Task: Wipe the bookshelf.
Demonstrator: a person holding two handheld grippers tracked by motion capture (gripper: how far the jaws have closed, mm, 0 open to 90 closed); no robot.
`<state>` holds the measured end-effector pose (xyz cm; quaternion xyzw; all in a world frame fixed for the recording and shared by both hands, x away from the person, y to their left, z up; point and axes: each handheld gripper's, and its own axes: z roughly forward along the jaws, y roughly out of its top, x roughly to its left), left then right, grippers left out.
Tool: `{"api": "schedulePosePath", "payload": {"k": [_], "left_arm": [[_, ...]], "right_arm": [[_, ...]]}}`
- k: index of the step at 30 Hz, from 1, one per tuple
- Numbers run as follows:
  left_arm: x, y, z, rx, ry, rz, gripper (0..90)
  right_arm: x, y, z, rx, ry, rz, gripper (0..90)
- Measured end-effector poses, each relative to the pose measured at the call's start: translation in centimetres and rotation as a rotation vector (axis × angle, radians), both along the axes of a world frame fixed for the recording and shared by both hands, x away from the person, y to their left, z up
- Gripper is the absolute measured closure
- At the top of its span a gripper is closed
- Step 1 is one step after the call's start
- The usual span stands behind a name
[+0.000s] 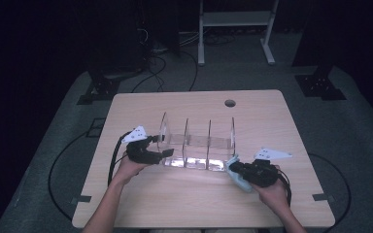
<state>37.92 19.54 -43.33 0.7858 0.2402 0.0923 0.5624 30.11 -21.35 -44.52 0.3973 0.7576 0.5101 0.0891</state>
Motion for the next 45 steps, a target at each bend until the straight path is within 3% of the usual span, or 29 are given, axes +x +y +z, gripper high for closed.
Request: {"api": "schedulePosePath", "payload": {"k": [7,13,15,18,21,23,28,30,34,37,39,42,45], "left_arm": [[-1.7,-0.3,0.4,0.017,0.017,0.009,35.2],[-2.9,-0.5,0.3,0.008,0.018,-0.001,39.9],[-3.2,-0.7,0.5,0.017,0.032,-0.002,40.9],[-3.8,-0.9,0.6,0.028,0.047,-0.004,42.4],[-4.2,-1.0,0.6,0.027,0.041,-0.004,43.1],[-4.6,-1.0,0.5,0.025,0.037,-0.009,43.8],[-5.1,-1.1,0.6,0.035,0.028,-0.025,45.0],[-5.5,-1.2,0.6,0.042,0.024,-0.029,45.3],[-6.2,-1.5,0.6,0.064,0.001,-0.029,45.9],[-6.4,-1.6,0.5,0.06,-0.006,-0.023,45.9],[-6.5,-1.6,0.5,0.06,-0.005,-0.019,45.9],[-6.6,-1.5,0.5,0.067,-0.009,-0.021,46.0],[-6.8,-1.5,0.5,0.065,-0.009,-0.014,46.1]], "right_arm": [[1.7,-0.9,-1.2,-0.043,0.025,-0.056,81.8],[2.1,-2.2,1.6,-0.018,-0.064,-0.102,81.7],[2.6,-2.2,1.7,-0.027,-0.064,-0.11,81.7],[4.0,-2.0,0.1,-0.034,-0.013,-0.111,81.8],[5.1,-1.6,-2.2,-0.072,0.036,-0.121,81.8],[5.4,-1.7,-2.6,-0.069,0.055,-0.127,81.8],[4.8,-2.2,0.6,-0.012,-0.048,-0.131,81.8],[4.9,-2.2,1.2,-0.005,-0.057,-0.126,81.8],[5.7,-1.8,-0.7,-0.028,-0.033,-0.128,81.8],[6.4,-1.6,-2.6,-0.058,0.022,-0.125,81.8],[6.7,-1.8,-3.0,-0.039,0.044,-0.126,81.8],[6.4,-1.9,-1.5,-0.023,-0.012,-0.12,81.8],[6.3,-1.9,-0.8,-0.022,-0.037,-0.118,81.7]]}}
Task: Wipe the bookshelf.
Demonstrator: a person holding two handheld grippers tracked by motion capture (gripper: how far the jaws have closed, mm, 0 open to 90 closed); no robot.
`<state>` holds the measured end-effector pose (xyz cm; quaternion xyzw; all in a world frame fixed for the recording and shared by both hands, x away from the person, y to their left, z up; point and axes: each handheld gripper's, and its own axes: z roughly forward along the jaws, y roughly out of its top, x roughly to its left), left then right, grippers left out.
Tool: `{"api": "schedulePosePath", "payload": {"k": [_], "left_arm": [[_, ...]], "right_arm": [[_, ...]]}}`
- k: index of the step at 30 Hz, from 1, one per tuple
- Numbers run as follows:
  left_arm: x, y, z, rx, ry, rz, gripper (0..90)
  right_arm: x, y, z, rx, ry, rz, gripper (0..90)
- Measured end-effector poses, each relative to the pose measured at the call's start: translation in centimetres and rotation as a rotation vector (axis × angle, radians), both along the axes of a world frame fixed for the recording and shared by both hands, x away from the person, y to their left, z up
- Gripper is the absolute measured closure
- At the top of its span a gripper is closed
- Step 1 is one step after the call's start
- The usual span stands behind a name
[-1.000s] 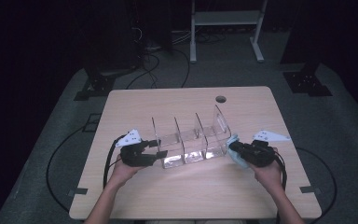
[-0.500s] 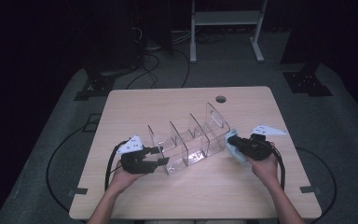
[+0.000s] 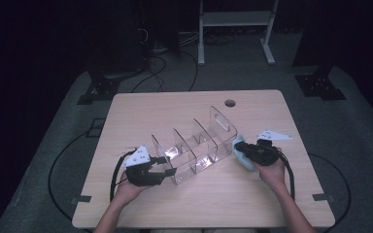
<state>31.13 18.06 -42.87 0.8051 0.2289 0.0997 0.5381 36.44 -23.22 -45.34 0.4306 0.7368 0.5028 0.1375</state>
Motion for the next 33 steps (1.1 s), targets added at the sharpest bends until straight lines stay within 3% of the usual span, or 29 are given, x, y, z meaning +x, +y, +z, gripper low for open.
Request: {"api": "schedulePosePath", "payload": {"k": [5,7,12,15,18,22,24,28,30,33], "left_arm": [[-0.3,0.0,0.0,0.0,0.002,0.002,46.1],[-0.4,0.1,0.0,0.001,0.0,0.001,46.1],[-1.0,0.2,0.0,0.002,0.002,0.004,46.1],[-1.5,0.1,0.1,0.004,0.004,0.011,46.1],[-2.0,0.1,0.0,0.005,0.006,0.012,46.0],[-2.1,0.1,0.0,0.004,0.006,0.008,46.0],[-2.2,0.1,0.0,0.003,0.004,0.009,46.0],[-2.3,0.0,0.0,0.007,0.004,0.009,46.0],[-2.4,-0.1,0.0,0.009,0.003,0.011,46.0],[-2.5,-0.1,0.0,0.011,0.002,0.013,46.0]], "right_arm": [[0.9,0.1,-2.9,-0.032,0.087,-0.018,81.8],[0.9,0.1,-3.0,-0.032,0.089,-0.017,81.7],[-0.5,-0.3,0.5,0.024,-0.026,-0.005,81.7],[-1.0,-0.3,2.3,0.032,-0.084,0.006,81.7],[-0.9,0.0,1.8,0.023,-0.074,0.011,81.7],[-0.4,0.3,-1.0,-0.005,0.015,0.012,81.8],[-0.5,0.3,-0.8,-0.001,0.007,0.013,81.7],[-1.2,0.2,1.8,0.044,-0.073,0.013,81.8],[-1.1,0.3,1.6,0.04,-0.068,0.014,81.7],[-0.5,0.5,-0.4,0.027,-0.013,0.019,81.7]]}}
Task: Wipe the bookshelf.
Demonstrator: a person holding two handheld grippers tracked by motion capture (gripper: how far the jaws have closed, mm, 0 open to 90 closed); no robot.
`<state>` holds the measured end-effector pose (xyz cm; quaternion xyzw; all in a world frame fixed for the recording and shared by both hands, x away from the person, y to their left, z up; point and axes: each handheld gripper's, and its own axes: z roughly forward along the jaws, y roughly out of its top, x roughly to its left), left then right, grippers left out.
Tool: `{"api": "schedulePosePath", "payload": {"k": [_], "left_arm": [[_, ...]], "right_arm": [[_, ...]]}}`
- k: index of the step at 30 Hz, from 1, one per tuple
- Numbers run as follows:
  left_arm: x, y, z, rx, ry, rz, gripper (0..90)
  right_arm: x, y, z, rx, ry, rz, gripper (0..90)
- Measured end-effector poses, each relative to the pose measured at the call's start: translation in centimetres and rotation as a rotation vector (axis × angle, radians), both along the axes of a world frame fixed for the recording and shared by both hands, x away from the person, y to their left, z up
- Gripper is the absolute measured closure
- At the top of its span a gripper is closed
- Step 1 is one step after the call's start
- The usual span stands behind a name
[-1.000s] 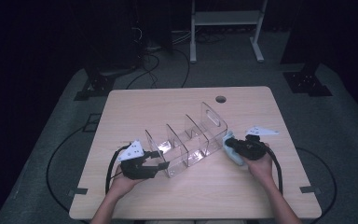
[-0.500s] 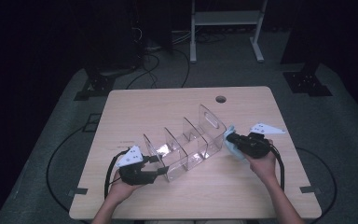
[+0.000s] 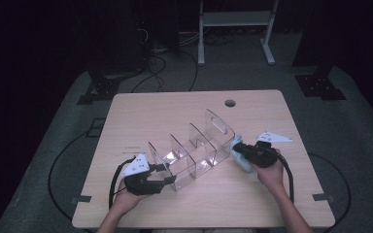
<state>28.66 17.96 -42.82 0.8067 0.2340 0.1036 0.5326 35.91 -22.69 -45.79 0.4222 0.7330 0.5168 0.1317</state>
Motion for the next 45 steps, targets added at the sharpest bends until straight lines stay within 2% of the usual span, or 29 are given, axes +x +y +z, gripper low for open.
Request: {"api": "schedulePosePath", "payload": {"k": [2,4,5,8,10,11,15,16,17,19,22,24,27,29,31,33,35,38,41,42,45], "left_arm": [[0.0,0.0,0.0,0.002,0.0,0.0,46.0],[0.0,0.0,0.0,0.003,0.0,0.0,46.0],[0.0,0.0,0.0,0.003,-0.001,0.0,46.0],[0.0,-0.1,0.0,0.005,-0.003,0.0,46.0],[0.0,-0.1,0.0,0.006,-0.003,-0.001,46.0],[0.0,-0.1,0.0,0.006,-0.004,0.0,46.0],[-0.1,-0.2,0.0,0.006,-0.004,0.002,46.0],[-0.1,-0.2,0.0,0.009,-0.005,0.002,46.0],[-0.1,-0.2,0.0,0.009,-0.005,0.003,46.0],[-0.1,-0.2,0.0,0.01,-0.006,0.002,46.0],[-0.1,-0.2,0.0,0.012,-0.006,0.001,46.0],[-0.2,-0.2,0.1,0.012,-0.004,0.001,46.0],[-0.2,-0.3,0.0,0.01,-0.005,0.002,46.0],[-0.3,-0.3,0.0,0.011,-0.006,0.005,46.0],[-0.4,-0.3,0.1,0.016,-0.009,0.005,46.1],[-0.5,-0.3,0.1,0.02,-0.009,0.004,46.1],[-0.5,-0.3,0.1,0.018,-0.007,0.004,46.0],[-0.7,-0.4,0.1,0.017,-0.008,0.005,46.0],[-1.1,-0.4,0.1,0.016,-0.004,0.007,46.0],[-1.2,-0.3,0.1,0.015,-0.004,0.01,46.0],[-1.2,-0.3,0.1,0.017,0.002,0.011,45.7]], "right_arm": [[0.4,0.3,-1.5,-0.029,0.054,0.0,81.7],[0.6,0.4,-2.1,-0.037,0.079,-0.005,81.7],[0.5,0.4,-2.0,-0.034,0.074,-0.005,81.7],[0.1,0.3,-0.2,-0.02,0.025,-0.003,81.6],[0.1,0.1,-0.2,-0.021,0.02,-0.003,81.7],[0.2,0.2,-0.7,-0.018,0.036,-0.004,81.7],[1.1,0.8,-3.3,-0.067,0.124,-0.003,81.6],[1.2,0.8,-3.7,-0.08,0.138,0.001,81.6],[1.3,0.8,-3.6,-0.071,0.144,-0.001,81.6],[1.0,0.7,-2.7,-0.07,0.106,-0.004,81.6],[0.7,0.5,-1.2,-0.035,0.058,-0.006,81.6],[0.7,0.6,-1.6,-0.036,0.07,-0.006,81.6],[1.3,0.8,-3.6,-0.076,0.134,-0.004,81.6],[1.4,0.9,-4.3,-0.063,0.16,0.001,81.7],[1.3,0.8,-3.6,-0.069,0.144,-0.006,81.7],[0.9,0.7,-2.2,-0.038,0.089,-0.008,81.7],[0.7,0.6,-1.4,-0.026,0.063,-0.009,81.7],[0.8,0.7,-2.1,-0.045,0.083,-0.006,81.7],[1.3,1.1,-4.2,-0.074,0.156,0.004,81.7],[1.2,1.1,-4.2,-0.067,0.159,0.003,81.7],[0.8,1.2,-3.0,-0.074,0.112,0.006,81.7]]}}
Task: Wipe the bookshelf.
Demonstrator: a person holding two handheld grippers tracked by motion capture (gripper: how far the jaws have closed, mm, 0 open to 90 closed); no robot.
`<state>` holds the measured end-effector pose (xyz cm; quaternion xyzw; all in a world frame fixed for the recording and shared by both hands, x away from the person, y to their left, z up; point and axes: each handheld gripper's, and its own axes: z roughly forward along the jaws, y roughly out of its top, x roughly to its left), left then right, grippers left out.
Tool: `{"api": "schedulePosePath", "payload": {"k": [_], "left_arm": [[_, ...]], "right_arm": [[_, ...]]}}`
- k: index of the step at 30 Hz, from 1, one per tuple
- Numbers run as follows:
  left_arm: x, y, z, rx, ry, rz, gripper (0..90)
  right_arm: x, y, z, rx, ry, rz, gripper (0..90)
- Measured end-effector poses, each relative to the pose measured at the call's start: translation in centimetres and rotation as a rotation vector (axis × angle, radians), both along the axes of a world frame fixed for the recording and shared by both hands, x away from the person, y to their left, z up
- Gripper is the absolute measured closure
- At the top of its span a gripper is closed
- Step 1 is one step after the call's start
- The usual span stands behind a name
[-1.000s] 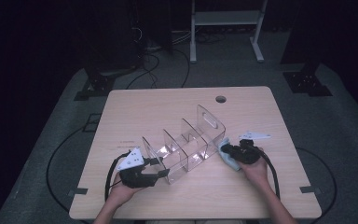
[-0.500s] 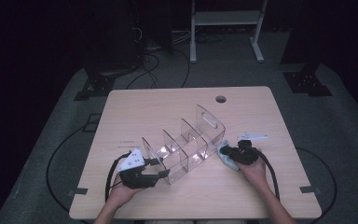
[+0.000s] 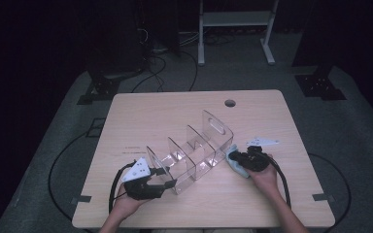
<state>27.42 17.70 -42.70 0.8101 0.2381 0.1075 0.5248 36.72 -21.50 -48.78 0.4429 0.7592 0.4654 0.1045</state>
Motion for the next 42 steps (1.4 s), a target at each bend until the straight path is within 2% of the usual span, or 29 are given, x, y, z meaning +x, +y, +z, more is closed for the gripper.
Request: {"api": "schedulePosePath", "payload": {"k": [3,7,10,16,18,23,26,29,35,36,38,42], "left_arm": [[0.1,0.1,0.1,0.008,0.007,0.0,44.6],[-0.2,0.6,0.4,0.006,0.002,0.023,38.0],[-0.5,1.3,0.6,0.002,-0.004,0.034,35.2],[-0.3,3.3,0.9,-0.003,-0.023,0.093,32.1],[0.0,3.9,1.0,0.016,-0.042,0.125,30.8],[1.6,5.1,0.7,0.021,-0.048,0.206,25.1],[2.7,5.4,0.3,0.037,-0.052,0.247,17.2],[3.5,5.3,0.2,0.029,-0.042,0.246,14.6],[5.1,4.7,-0.2,0.058,-0.029,0.256,15.8],[5.4,4.7,-0.3,0.044,-0.021,0.257,17.3],[5.6,4.7,-0.4,0.025,-0.036,0.256,33.8],[5.9,4.1,-0.7,0.024,-0.036,0.283,40.2]], "right_arm": [[-0.1,-0.2,0.4,0.009,-0.016,0.001,81.6],[-0.1,-0.3,-0.1,0.01,0.008,-0.001,81.6],[-0.1,-0.2,0.0,0.01,0.003,0.002,81.6],[-0.2,-0.6,0.0,0.022,-0.001,-0.003,81.6],[-0.1,-0.7,0.0,0.023,0.003,-0.007,81.6],[-0.1,-0.9,0.1,0.04,0.009,-0.011,81.6],[-0.3,-1.0,1.1,0.052,-0.021,0.001,81.6],[-0.6,-1.2,2.4,0.069,-0.054,0.012,81.6],[-1.1,-1.2,4.9,0.071,-0.122,0.05,81.5],[-1.1,-1.2,5.0,0.073,-0.124,0.051,81.5],[-0.8,-1.1,4.8,0.066,-0.124,0.049,81.5],[-0.2,-1.0,3.6,0.067,-0.096,0.042,81.6]]}}
